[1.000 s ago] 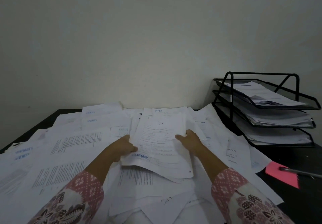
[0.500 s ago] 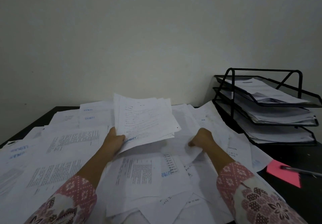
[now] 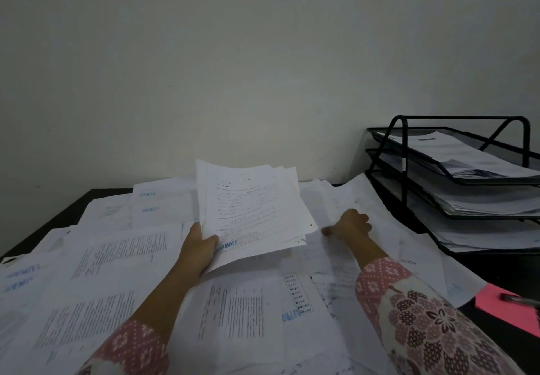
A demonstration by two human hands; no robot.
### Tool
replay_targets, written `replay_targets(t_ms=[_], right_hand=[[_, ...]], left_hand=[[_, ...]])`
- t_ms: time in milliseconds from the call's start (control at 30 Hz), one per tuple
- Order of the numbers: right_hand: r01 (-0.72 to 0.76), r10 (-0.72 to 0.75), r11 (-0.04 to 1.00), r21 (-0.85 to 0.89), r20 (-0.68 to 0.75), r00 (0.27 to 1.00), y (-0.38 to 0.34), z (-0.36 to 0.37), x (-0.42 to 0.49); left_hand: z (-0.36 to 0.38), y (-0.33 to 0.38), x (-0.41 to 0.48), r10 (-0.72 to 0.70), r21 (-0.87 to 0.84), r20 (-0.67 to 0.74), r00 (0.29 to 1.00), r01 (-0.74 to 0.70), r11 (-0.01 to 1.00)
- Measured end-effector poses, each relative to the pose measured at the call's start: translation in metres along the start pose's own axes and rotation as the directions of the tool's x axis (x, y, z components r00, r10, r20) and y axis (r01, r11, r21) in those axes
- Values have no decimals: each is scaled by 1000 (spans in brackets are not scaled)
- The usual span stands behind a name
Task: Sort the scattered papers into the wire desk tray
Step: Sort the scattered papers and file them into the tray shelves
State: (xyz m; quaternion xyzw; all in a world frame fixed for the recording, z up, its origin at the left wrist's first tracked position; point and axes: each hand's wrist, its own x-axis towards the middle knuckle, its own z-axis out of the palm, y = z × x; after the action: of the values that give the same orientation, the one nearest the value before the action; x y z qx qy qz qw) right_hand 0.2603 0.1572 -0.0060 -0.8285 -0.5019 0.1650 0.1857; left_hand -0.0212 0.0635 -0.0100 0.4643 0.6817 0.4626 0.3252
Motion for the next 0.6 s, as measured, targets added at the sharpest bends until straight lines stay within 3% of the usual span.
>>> replay_targets(t_ms=[133, 233, 367, 467, 600], right_hand=[[29, -29, 1000, -1, 73, 997, 2, -6, 4], [10, -10, 1000, 7, 45, 999, 6, -10, 7], [37, -56, 959, 280, 62, 997, 15, -20, 9], [16, -64, 933, 360, 122, 990, 27, -31, 1], [154, -149, 887, 436, -47, 988, 43, -48, -4]], left_hand=[[4, 2, -1, 3, -16, 8, 1000, -3, 1000], [6, 3, -4, 16, -26, 9, 1000, -16, 1000], [8, 6, -8, 18, -29, 11, 1000, -18, 999], [10, 6, -12, -2, -41, 14, 1000, 2, 999], [15, 9, -20, -9, -54, 21, 1000, 10, 998]])
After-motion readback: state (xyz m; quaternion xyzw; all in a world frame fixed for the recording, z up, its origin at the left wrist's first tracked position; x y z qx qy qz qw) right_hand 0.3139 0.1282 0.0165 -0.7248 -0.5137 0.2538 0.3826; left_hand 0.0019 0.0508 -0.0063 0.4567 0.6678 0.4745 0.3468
